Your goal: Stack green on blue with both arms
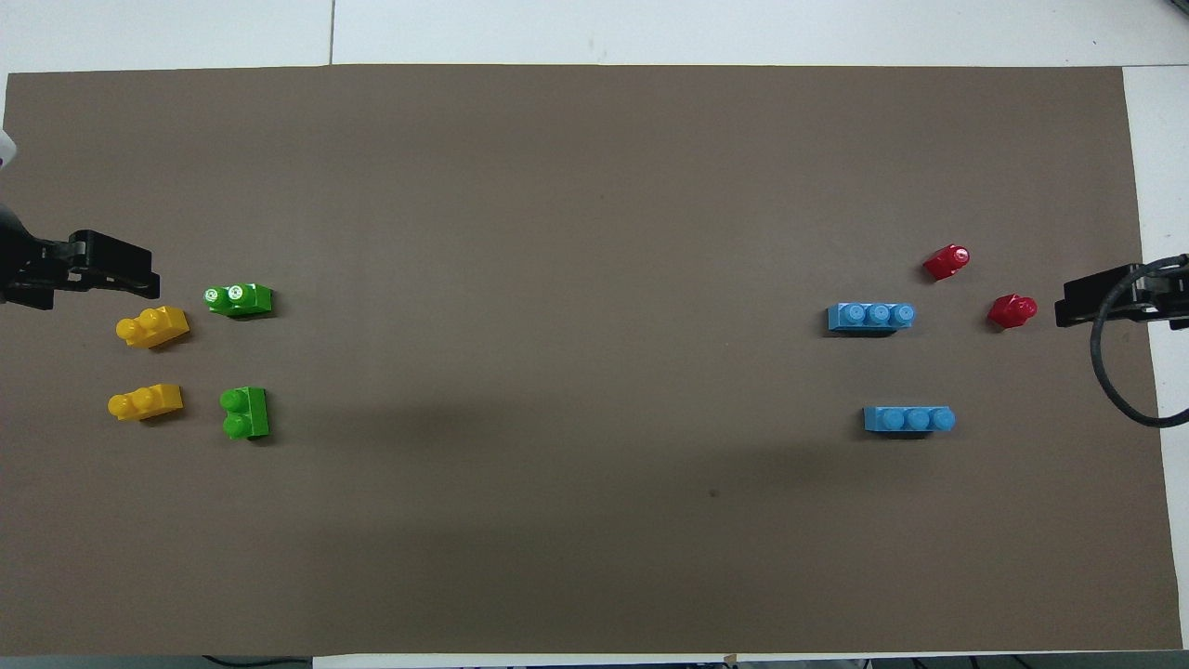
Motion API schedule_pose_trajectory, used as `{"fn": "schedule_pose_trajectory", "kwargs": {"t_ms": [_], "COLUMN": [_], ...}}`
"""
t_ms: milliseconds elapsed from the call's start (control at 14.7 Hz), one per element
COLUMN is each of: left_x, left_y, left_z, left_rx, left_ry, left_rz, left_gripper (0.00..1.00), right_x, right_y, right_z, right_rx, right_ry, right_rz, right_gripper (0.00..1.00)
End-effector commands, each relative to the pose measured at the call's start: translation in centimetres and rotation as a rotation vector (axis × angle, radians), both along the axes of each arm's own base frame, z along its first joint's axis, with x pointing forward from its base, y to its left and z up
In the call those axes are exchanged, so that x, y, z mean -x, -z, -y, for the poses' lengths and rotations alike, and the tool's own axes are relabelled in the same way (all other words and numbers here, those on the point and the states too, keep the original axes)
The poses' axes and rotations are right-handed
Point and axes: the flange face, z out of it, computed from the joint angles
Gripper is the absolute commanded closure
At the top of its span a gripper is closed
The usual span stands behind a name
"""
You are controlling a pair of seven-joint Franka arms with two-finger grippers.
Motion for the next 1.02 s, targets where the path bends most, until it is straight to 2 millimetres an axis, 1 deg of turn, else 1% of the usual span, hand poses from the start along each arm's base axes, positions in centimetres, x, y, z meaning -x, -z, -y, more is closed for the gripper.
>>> {"fn": "schedule_pose_trajectory", "kwargs": {"t_ms": [0, 409, 477, 545, 614, 818, 955], "left_x": [0.7, 0.7, 0.7, 0.7, 1.0, 1.5, 1.7], "left_y": [0.0, -0.1, -0.3, -0.6, -0.8, -1.3, -1.1], "left_z": [0.1, -0.3, -0.4, -0.4, -0.4, -0.5, -0.5], "left_rx": [-0.019, -0.019, -0.019, -0.019, -0.02, -0.02, -0.021], "left_ry": [0.008, -0.001, -0.005, -0.009, -0.012, -0.025, -0.022], "left_rz": [0.008, 0.011, 0.015, 0.023, 0.024, 0.023, 0.017], "left_gripper": [0.0, 0.0, 0.0, 0.0, 0.0, 0.0, 0.0], "right_x": [0.5, 0.5, 0.5, 0.6, 0.7, 0.8, 0.7], "right_y": [-0.2, -0.1, -0.1, -0.1, 0.0, 0.2, 0.2], "right_z": [0.5, 0.4, 0.6, 1.6, 2.0, 2.1, 2.3], "right_rx": [-0.004, -0.009, -0.009, -0.009, -0.015, -0.019, -0.017], "right_ry": [-0.013, -0.009, -0.01, 0.009, 0.019, 0.021, 0.059], "right_rz": [0.008, 0.004, 0.004, 0.004, -0.002, -0.005, 0.003], "right_gripper": [0.0, 0.0, 0.0, 0.0, 0.0, 0.0, 0.0]}}
